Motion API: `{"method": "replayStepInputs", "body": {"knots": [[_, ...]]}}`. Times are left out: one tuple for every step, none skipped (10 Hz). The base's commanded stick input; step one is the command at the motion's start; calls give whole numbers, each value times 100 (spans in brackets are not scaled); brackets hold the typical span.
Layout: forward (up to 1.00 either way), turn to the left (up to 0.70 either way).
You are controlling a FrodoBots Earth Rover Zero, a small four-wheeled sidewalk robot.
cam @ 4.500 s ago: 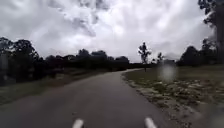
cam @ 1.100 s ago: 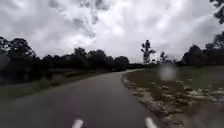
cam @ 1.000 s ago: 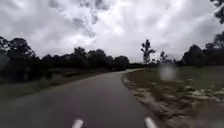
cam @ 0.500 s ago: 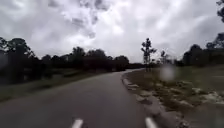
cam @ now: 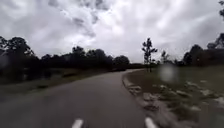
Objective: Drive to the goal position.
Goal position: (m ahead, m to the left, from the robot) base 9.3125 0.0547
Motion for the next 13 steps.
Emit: {"method": "replayStepInputs", "body": {"knots": [[84, 6], [84, 6], [84, 6], [84, 6], [84, 6], [84, 6], [84, 6], [84, 6], [84, 6], [84, 6], [84, 6], [84, 6], [84, 6]]}}
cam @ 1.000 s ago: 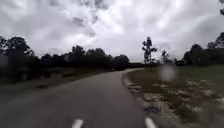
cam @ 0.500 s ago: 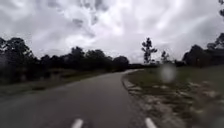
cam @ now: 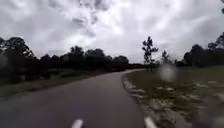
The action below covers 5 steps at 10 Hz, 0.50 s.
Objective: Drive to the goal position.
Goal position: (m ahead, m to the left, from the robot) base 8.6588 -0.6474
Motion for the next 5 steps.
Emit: {"method": "replayStepInputs", "body": {"knots": [[84, 6], [84, 6], [84, 6], [84, 6], [84, 6]]}}
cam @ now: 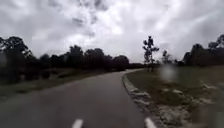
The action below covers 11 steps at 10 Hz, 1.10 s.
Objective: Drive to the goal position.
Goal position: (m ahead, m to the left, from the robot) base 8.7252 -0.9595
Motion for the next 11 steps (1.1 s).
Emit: {"method": "replayStepInputs", "body": {"knots": [[84, 21], [84, 18], [84, 5], [84, 9], [84, 15], [84, 23], [84, 31], [84, 3], [84, 3], [84, 3], [84, 3]]}}
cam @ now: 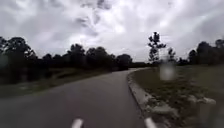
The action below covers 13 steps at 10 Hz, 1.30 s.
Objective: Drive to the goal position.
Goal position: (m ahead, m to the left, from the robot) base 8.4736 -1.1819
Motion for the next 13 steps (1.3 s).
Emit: {"method": "replayStepInputs", "body": {"knots": [[84, 3], [84, 3], [84, 3], [84, 3], [84, 3], [84, 3], [84, 3], [84, 3], [84, 3], [84, 3], [84, 3], [84, 3], [84, 3]]}}
